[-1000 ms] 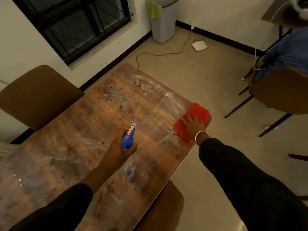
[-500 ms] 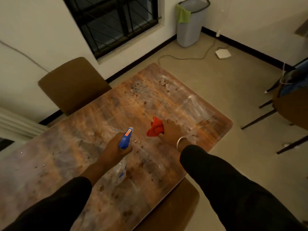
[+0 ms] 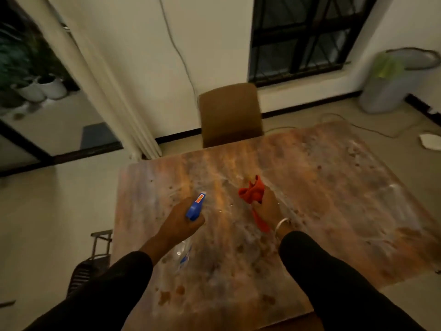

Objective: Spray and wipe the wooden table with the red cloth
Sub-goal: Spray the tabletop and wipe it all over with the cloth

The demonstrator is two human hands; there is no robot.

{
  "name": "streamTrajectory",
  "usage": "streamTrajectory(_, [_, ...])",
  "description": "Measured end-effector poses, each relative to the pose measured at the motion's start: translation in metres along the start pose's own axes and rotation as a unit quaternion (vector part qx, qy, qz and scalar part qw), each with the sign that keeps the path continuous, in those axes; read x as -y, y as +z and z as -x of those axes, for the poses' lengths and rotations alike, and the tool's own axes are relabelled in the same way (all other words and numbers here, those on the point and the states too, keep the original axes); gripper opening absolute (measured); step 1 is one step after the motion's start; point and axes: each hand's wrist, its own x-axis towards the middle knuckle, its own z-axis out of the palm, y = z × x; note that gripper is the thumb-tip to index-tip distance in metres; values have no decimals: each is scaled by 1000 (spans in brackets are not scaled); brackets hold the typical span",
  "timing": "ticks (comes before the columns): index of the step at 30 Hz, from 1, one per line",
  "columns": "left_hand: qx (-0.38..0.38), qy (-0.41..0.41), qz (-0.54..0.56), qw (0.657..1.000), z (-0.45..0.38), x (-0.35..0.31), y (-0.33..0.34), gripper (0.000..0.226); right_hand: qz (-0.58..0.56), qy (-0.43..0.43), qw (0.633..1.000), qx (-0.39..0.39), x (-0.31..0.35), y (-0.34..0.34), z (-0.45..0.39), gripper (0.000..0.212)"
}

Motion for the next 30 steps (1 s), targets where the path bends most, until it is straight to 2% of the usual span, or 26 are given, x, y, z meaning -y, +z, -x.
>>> streamTrajectory(4, [-81,-55,0,995,37,80,-72,13,18,-20,1000,6,46,84,-3,62])
streamTrajectory(9, [-136,-121,-12,983,62,157,-123,19,21,-24,998,45,76,174,-2,53])
streamTrajectory(14, [-166,-138,-11,976,70,201,-142,30,73,1,994,83,82,228,-8,78])
streamTrajectory(18, [-165,-147,-3,975,69,226,-148,25,100,-23,991,88,81,256,-18,83])
streamTrajectory(26, [-122,-100,-63,985,65,261,-155,37,211,-22,973,92,79,300,-38,79])
streamTrajectory(30, [-134,-93,-20,986,63,281,-153,16,266,-41,959,94,73,319,-52,80])
